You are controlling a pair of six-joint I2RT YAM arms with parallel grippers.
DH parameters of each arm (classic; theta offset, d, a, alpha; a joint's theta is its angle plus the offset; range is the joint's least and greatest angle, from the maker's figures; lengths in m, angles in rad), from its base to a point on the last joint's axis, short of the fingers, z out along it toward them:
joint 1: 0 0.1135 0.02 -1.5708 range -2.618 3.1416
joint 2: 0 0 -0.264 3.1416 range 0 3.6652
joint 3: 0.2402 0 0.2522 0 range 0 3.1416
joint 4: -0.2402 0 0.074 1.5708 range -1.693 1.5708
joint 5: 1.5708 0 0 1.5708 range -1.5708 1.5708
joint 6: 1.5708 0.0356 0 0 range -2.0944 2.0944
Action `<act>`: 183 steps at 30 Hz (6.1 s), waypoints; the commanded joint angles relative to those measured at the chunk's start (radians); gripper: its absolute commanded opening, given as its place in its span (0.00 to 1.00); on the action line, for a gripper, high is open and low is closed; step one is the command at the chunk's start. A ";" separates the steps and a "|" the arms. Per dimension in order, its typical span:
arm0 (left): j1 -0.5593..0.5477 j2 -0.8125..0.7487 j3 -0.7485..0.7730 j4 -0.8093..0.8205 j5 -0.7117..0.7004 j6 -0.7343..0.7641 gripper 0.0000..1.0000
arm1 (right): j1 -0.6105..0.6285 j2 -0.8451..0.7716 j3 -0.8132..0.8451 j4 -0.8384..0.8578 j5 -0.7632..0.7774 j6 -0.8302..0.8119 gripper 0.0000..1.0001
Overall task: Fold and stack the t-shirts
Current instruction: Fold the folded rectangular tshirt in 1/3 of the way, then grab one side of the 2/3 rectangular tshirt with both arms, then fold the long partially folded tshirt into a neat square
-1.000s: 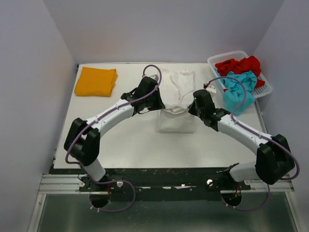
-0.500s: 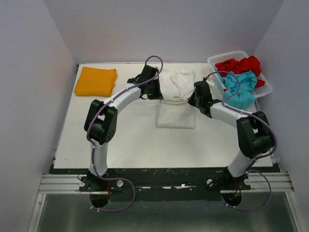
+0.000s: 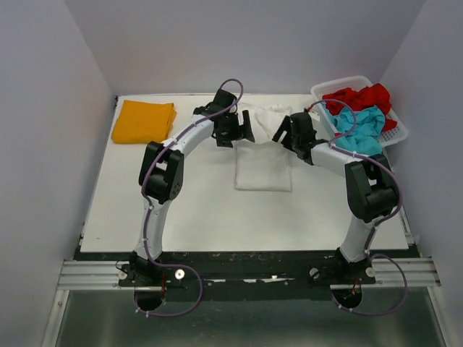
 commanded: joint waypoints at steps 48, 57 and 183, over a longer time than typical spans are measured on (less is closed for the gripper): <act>-0.082 -0.266 -0.701 0.322 0.121 -0.127 0.00 | -0.008 -0.360 -0.562 -0.104 -0.264 0.115 0.41; -0.093 -0.393 -0.879 0.392 0.111 -0.159 0.00 | -0.006 -0.411 -0.621 -0.119 -0.339 0.095 0.01; -0.063 -0.666 -1.056 0.411 0.209 -0.137 0.98 | -0.051 -0.506 -0.733 0.074 -0.799 0.024 1.00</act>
